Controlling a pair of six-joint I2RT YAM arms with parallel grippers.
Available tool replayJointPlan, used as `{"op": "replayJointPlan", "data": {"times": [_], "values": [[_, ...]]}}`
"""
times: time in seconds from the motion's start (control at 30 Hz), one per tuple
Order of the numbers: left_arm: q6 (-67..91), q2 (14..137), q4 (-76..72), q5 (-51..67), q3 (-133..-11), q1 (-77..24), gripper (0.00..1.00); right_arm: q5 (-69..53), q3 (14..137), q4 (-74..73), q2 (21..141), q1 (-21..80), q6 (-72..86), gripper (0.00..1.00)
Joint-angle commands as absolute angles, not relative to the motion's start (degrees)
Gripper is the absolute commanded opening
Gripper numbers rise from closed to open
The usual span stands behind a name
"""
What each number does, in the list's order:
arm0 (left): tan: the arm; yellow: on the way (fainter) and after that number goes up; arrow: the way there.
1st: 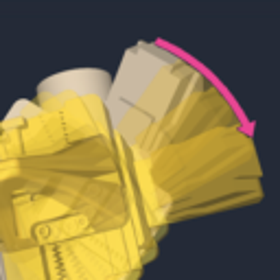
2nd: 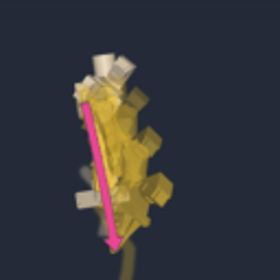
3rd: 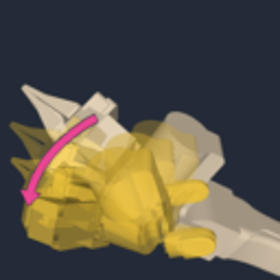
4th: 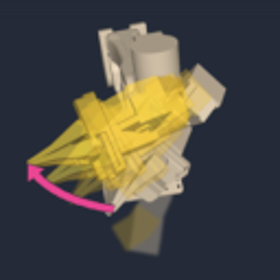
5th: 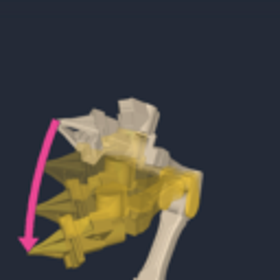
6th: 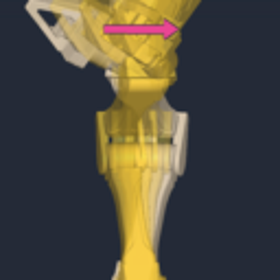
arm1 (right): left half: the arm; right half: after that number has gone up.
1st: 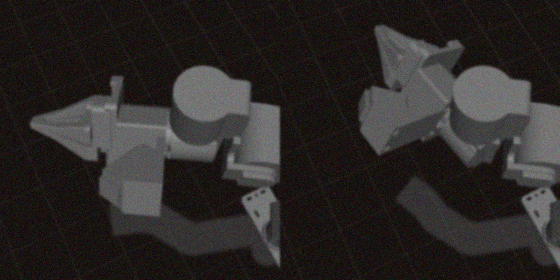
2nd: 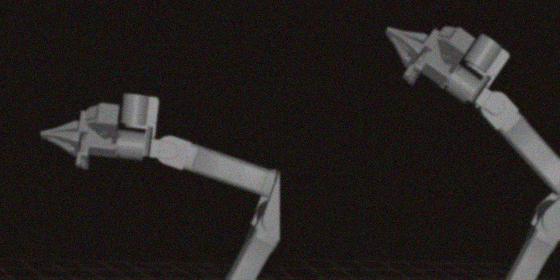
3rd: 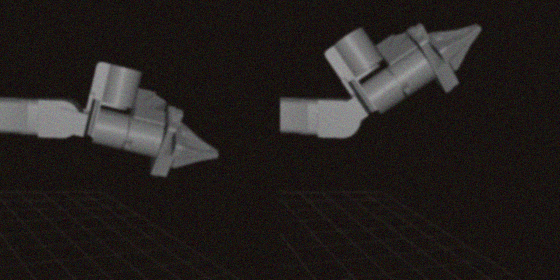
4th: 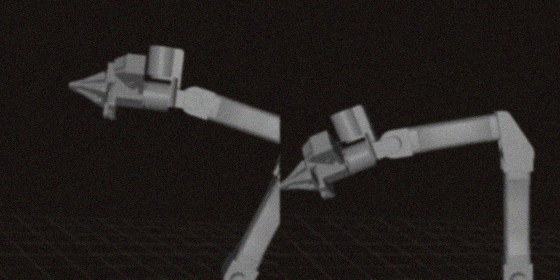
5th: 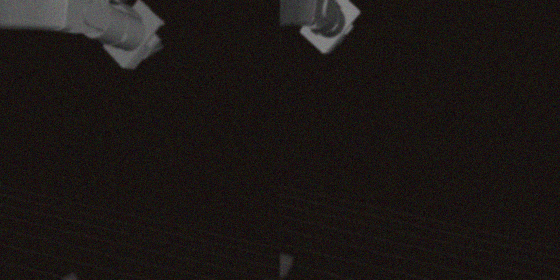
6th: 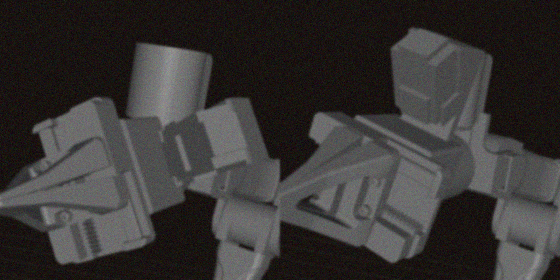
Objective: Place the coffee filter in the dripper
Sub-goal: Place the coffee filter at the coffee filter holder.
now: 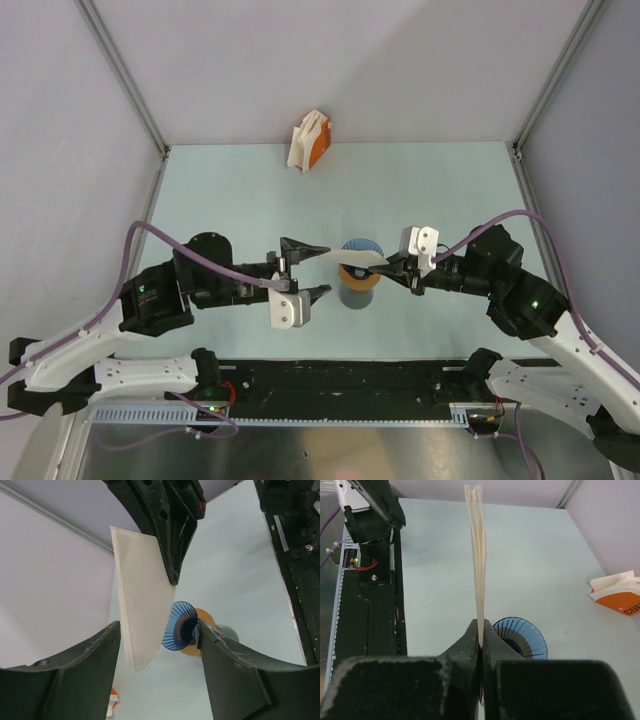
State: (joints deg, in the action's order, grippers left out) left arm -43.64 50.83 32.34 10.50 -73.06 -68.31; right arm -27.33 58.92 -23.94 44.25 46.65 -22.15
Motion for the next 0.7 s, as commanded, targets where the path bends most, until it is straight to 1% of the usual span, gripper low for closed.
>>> {"op": "replayJointPlan", "data": {"times": [0.0,0.17,0.27,0.4,0.6,0.67], "values": [[-44.7,50.3,31.3,9.6,-72.3,-69.6,0.67,-26.7,59.2,-23.0,43.6,47.1,-23.1,0.00],[-44.5,50.5,31.3,9.6,-71.3,-70.1,0.64,-26.7,59.2,-22.8,43.6,47.2,-23.0,0.00],[-44.3,50.3,31.3,9.9,-70.5,-70.3,0.59,-26.6,59.2,-22.6,43.7,47.2,-22.4,0.00],[-44.3,50.2,31.3,10.2,-69.6,-70.7,0.56,-26.7,59.2,-22.2,43.8,47.2,-22.1,0.00],[-42.7,51.0,31.0,11.6,-69.6,-70.8,0.55,-28.2,59.2,-21.2,43.9,47.6,-22.2,0.00],[-41.6,51.8,30.6,12.2,-69.9,-70.7,0.57,-28.6,59.2,-20.7,44.1,48.5,-22.5,0.00]]}}
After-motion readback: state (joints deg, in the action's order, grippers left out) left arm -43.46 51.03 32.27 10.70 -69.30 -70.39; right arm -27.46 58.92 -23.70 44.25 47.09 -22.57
